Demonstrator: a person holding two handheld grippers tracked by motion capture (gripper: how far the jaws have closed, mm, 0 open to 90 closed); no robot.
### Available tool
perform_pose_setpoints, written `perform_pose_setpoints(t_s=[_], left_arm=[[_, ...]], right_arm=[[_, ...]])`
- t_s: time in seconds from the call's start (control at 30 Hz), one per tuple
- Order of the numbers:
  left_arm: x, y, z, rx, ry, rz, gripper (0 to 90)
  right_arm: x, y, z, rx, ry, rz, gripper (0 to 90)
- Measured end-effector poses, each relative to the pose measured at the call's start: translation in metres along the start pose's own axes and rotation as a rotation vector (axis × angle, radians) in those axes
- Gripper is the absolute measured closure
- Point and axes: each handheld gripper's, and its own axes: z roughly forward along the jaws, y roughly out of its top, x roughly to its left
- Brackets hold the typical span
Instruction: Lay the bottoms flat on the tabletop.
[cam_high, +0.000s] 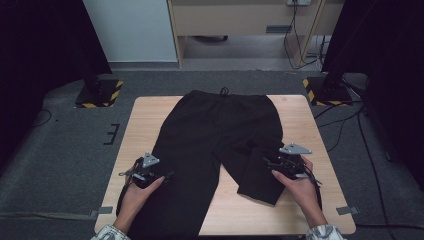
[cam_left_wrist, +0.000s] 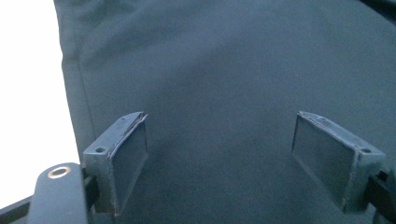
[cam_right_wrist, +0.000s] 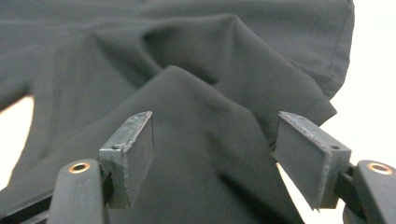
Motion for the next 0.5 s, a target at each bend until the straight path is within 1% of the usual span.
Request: perform_pose_setpoints(t_s=[0.03, 0.07, 0.1, 0.13, 0.17, 0.2, 0.27, 0.3, 0.33, 0.37, 0.5], left_arm=[[0.000, 0.000, 0.000, 0.001, -0.001, -0.001, 17.4], [0.000, 0.000, 0.000, 0.001, -0.001, -0.001, 17.5], [0.000, 0.000, 0.000, 0.003, -0.004, -0.001, 17.5], [-0.001, 0.000, 0.001, 0.004, -0.003, 0.000, 17.5], [-0.001, 0.000, 0.001, 0.005, -0.002, 0.000, 17.5], [-0.001, 0.000, 0.001, 0.005, -0.003, 0.001, 17.5], [-0.001, -0.001, 0.001, 0.005, -0.001, 0.002, 17.5], [-0.001, 0.000, 0.000, -0.001, 0.000, 0.003, 17.5], [-0.001, 0.000, 0.000, -0.004, 0.000, 0.001, 17.6], [-0.001, 0.000, -0.001, -0.004, -0.001, 0.002, 17.7], [-0.003, 0.002, 0.000, -0.013, -0.002, 0.009, 18.3]], right_arm=[[-0.002, 0.000, 0.004, 0.013, -0.001, 0.001, 33.3], [-0.002, 0.000, 0.004, 0.013, -0.001, 0.001, 33.3], [-0.001, -0.002, 0.012, 0.045, 0.004, -0.042, 46.3], [-0.001, -0.002, 0.013, 0.053, 0.004, -0.043, 50.4], [0.000, -0.004, 0.014, 0.059, 0.017, -0.050, 59.1], [0.000, -0.005, 0.015, 0.058, 0.027, -0.052, 67.3], [-0.001, -0.009, 0.015, 0.066, 0.042, -0.031, 82.0], [-0.001, -0.010, 0.015, 0.069, 0.048, -0.024, 86.0], [-0.001, -0.011, 0.013, 0.072, 0.061, -0.021, 89.5], [-0.001, -0.012, 0.012, 0.079, 0.067, -0.015, 90.0], [0.000, -0.017, 0.003, 0.090, 0.083, -0.023, 90.0]])
